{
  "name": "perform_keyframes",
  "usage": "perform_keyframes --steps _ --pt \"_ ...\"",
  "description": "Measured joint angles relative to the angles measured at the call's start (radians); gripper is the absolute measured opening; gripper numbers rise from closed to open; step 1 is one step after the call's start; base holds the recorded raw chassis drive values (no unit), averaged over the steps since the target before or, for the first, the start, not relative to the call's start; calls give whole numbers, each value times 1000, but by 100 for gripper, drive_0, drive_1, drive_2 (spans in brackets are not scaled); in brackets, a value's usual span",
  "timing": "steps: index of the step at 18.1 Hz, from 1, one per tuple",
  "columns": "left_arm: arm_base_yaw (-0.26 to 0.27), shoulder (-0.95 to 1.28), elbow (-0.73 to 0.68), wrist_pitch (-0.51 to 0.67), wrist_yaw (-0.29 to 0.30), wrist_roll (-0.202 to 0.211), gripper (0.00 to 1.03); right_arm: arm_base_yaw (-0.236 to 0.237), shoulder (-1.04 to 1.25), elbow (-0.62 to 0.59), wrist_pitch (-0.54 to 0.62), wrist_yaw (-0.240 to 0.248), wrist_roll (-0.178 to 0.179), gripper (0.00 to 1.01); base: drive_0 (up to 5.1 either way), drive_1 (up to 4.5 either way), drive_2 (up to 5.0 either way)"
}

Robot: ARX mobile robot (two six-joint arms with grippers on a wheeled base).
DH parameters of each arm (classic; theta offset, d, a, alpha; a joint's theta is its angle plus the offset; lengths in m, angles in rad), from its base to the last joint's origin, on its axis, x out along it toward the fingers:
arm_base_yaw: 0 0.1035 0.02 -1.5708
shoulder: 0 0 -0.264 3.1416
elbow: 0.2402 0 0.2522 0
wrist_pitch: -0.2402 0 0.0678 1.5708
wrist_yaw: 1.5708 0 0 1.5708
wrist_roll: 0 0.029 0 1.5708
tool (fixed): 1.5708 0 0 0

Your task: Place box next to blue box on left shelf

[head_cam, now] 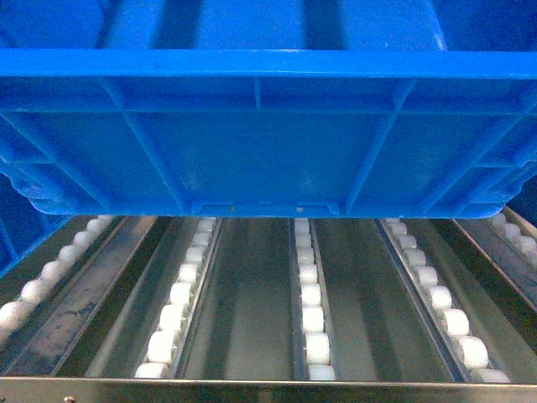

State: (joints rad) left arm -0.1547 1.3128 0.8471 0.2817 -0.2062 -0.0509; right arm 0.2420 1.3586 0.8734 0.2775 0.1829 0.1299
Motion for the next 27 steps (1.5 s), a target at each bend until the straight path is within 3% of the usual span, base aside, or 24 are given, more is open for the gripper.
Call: perform_keyframes --steps 10,11,13,18,22,27 --pt "0 0 0 0 0 0 18 0 0 0 0 0 0 19 0 0 0" --pt "0 0 0 0 0 0 18 0 0 1 -9 12 -11 19 0 0 0" --pt "-7 6 -6 34 4 35 18 28 0 13 -71 119 -44 19 0 0 0" --pt "-35 87 58 -109 39 5 18 -30 47 135 -335 45 -43 19 0 0 0" --pt "-62 243 112 -154 42 -10 18 -87 196 183 -388 -9 -43 19 0 0 0" --pt "-74 318 135 -206 40 -38 18 -95 320 198 -384 -11 -43 19 0 0 0"
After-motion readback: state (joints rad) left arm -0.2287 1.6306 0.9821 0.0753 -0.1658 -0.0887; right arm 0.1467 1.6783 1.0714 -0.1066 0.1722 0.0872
